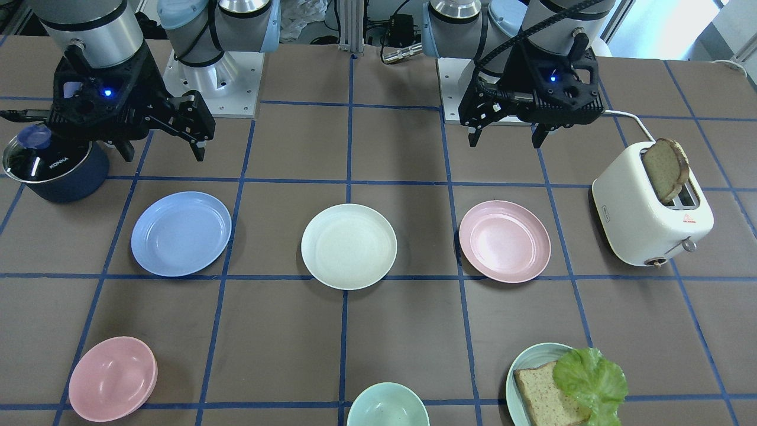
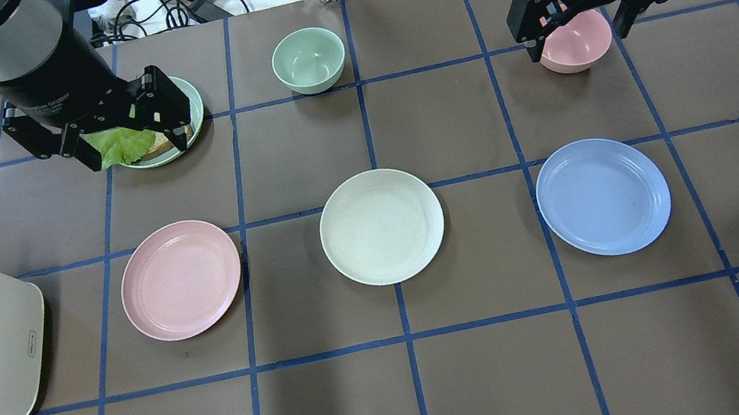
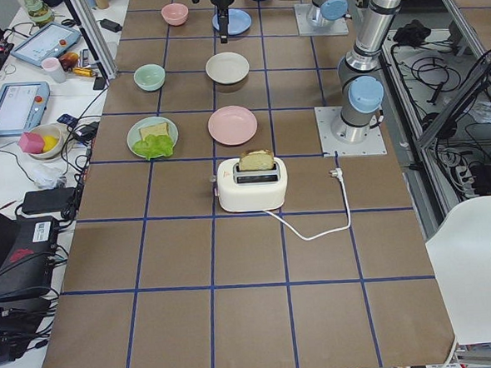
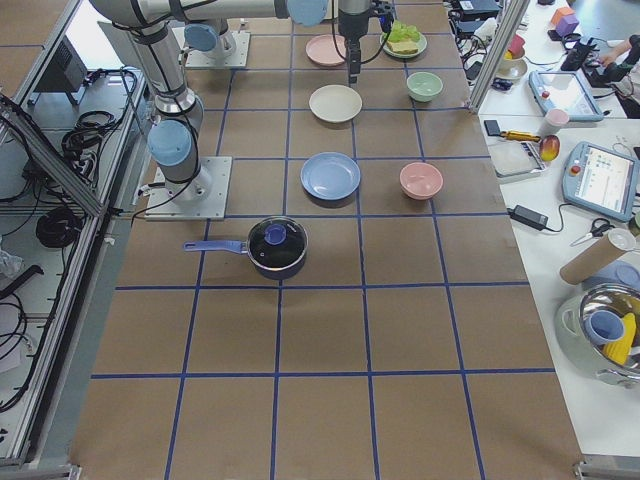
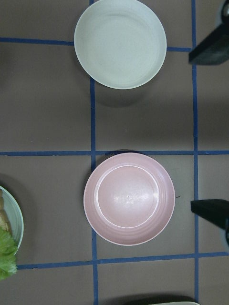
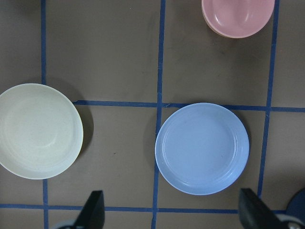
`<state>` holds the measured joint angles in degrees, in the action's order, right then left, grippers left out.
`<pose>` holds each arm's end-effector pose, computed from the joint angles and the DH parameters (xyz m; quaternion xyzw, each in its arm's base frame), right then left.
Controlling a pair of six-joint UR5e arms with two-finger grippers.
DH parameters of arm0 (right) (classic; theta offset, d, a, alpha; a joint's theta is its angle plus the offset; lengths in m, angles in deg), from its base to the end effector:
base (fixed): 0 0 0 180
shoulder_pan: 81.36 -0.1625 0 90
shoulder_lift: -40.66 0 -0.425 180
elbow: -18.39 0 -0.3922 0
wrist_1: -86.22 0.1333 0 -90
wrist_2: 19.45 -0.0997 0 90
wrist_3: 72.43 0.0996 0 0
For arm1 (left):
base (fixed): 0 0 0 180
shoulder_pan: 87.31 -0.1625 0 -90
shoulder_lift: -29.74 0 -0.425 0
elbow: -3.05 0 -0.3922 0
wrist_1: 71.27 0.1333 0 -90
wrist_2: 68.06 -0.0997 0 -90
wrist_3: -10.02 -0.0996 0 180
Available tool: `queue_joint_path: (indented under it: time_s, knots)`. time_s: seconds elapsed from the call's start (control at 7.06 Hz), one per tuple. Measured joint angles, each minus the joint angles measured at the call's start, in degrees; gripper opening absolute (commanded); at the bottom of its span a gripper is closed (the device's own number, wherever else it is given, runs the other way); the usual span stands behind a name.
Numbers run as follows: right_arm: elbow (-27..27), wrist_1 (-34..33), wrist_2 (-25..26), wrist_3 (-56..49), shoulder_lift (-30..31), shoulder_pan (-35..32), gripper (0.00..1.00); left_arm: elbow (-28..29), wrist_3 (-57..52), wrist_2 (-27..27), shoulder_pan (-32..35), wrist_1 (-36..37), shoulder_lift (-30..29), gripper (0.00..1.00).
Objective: Stack three plates with pink and blue
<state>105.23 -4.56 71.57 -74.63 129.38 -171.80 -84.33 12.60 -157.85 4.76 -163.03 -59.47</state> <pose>0.1354 -0.5047 0.5054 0.0228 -0.9994 0.0231 0.0093 -0.1512 -0.4830 0.5141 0.0044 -0.9999 0.0143 0.0024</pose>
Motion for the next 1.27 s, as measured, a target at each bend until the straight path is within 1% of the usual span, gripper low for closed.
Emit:
queue_joint_path:
  time_s: [0.85,1.27]
  knots:
    - [0.05,-0.06,0.24,-0.20,-0.10,0.44,1.00,-0.06,0.05,0.01,-0.05,0.06,-0.08,1.00]
    - [0.02,0.00,0.15,-2.05,-0.25,2.87,1.00,-0.10,-0.05,-0.03,-0.01,0.15,-0.32,1.00]
